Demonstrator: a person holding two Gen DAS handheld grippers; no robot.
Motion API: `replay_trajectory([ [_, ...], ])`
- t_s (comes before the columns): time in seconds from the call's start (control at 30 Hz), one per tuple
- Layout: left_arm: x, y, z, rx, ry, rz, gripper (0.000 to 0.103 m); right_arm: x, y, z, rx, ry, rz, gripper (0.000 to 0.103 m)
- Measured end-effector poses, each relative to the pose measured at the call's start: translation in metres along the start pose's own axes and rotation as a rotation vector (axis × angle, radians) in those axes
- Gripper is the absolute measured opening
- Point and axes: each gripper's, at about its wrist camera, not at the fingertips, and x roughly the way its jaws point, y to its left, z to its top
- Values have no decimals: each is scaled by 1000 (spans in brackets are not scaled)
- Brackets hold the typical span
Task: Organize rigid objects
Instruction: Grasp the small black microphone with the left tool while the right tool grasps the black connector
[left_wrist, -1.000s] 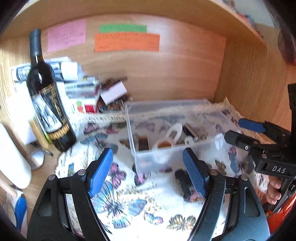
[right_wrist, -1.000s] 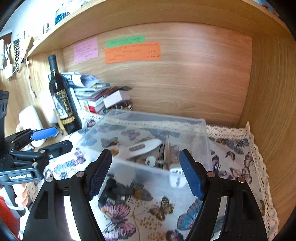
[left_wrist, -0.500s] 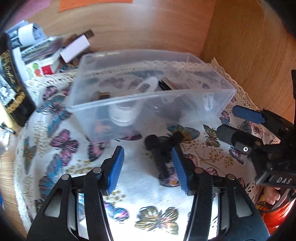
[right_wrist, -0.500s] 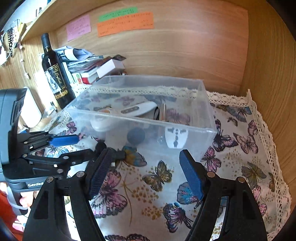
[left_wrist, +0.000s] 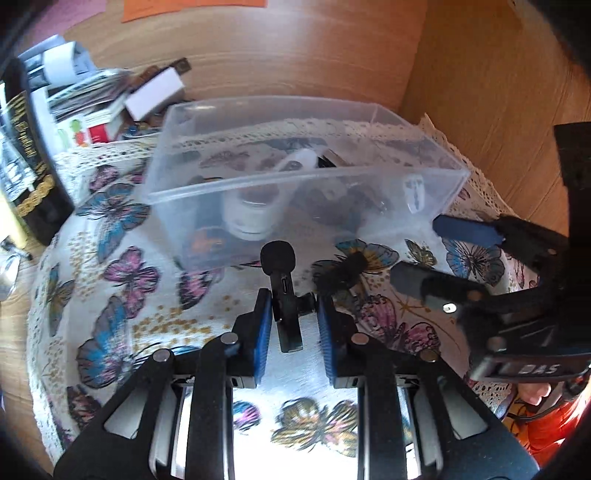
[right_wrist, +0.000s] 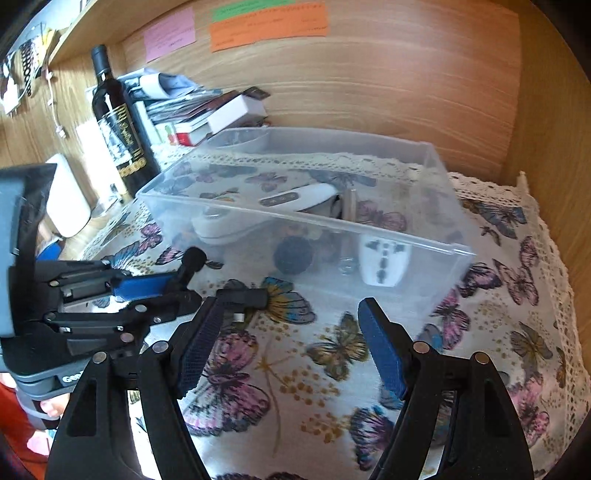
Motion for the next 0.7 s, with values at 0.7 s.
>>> replay_trajectory([
  [0.7, -40, 30, -15, -62, -117, 19, 24, 41, 33, 3, -111, 99, -49, 42],
])
